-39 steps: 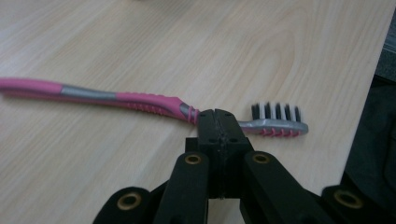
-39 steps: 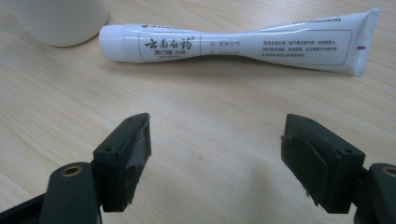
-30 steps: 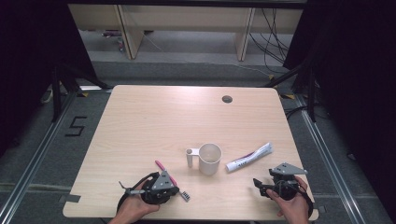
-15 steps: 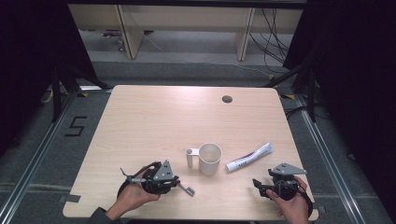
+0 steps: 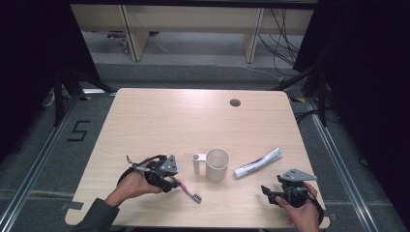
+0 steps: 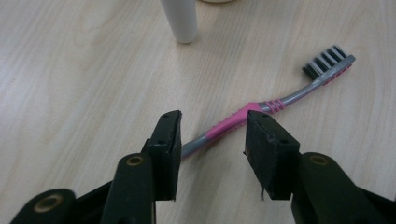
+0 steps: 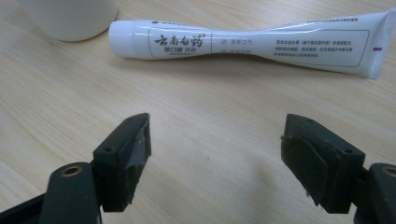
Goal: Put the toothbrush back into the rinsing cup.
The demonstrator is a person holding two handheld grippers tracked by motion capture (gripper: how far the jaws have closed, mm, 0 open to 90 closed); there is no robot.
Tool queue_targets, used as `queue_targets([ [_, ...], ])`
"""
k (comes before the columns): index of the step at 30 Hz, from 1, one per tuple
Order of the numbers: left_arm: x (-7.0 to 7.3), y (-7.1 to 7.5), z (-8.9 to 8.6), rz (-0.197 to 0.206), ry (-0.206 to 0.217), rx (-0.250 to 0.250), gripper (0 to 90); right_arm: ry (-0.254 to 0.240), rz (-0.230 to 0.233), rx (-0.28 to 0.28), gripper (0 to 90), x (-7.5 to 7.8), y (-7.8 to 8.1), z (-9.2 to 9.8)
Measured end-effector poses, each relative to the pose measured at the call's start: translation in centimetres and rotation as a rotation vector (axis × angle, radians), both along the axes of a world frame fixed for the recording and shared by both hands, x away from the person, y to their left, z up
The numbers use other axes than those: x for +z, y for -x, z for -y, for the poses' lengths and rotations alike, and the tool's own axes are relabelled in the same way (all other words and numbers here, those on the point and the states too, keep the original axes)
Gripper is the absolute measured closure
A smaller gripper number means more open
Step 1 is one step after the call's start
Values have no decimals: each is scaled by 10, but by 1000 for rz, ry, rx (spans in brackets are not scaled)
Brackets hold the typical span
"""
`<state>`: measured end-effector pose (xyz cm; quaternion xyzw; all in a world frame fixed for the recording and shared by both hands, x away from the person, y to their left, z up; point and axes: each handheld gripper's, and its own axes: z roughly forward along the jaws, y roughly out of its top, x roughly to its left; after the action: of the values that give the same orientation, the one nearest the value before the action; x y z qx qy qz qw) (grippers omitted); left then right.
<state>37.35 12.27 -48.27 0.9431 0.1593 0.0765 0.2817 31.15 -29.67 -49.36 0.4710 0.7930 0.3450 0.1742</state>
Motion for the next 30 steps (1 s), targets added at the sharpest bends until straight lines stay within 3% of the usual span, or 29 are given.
queue_targets([
  [3, -4, -2, 4, -16, 4, -3, 554, 3, 5, 8, 252, 0, 0, 0],
  [4, -4, -3, 3, -10, -19, -20, 551, 3, 4, 8, 253, 0, 0, 0],
  [5, -5, -3, 5, -22, -10, -12, 551, 19, 24, 19, 252, 0, -2, 1],
  [6, -6, -3, 6, -29, 0, -8, 553, 4, 4, 18, 252, -1, -1, 0],
  [8, -6, -5, 7, -39, -23, -23, 563, 17, 22, 30, 252, -1, -2, 1],
  [15, -8, -6, 6, -91, -34, -29, 610, 21, 28, 44, 252, -2, -3, 2],
  [19, -5, -5, 4, -95, -74, -68, 647, 18, 27, 45, 253, -2, -3, 2],
  [20, -5, -3, 4, -103, -65, -56, 658, 14, 17, 33, 252, -1, -3, 1],
  [21, -5, -3, 4, -106, -83, -67, 673, 22, 16, 27, 253, -1, -2, 1],
  [23, -5, 0, 4, -120, -87, -65, 688, 23, 26, 46, 252, -2, -3, 2],
  [30, -3, 7, 8, -143, -163, -92, 736, 33, 39, 48, 252, -2, -3, 2],
])
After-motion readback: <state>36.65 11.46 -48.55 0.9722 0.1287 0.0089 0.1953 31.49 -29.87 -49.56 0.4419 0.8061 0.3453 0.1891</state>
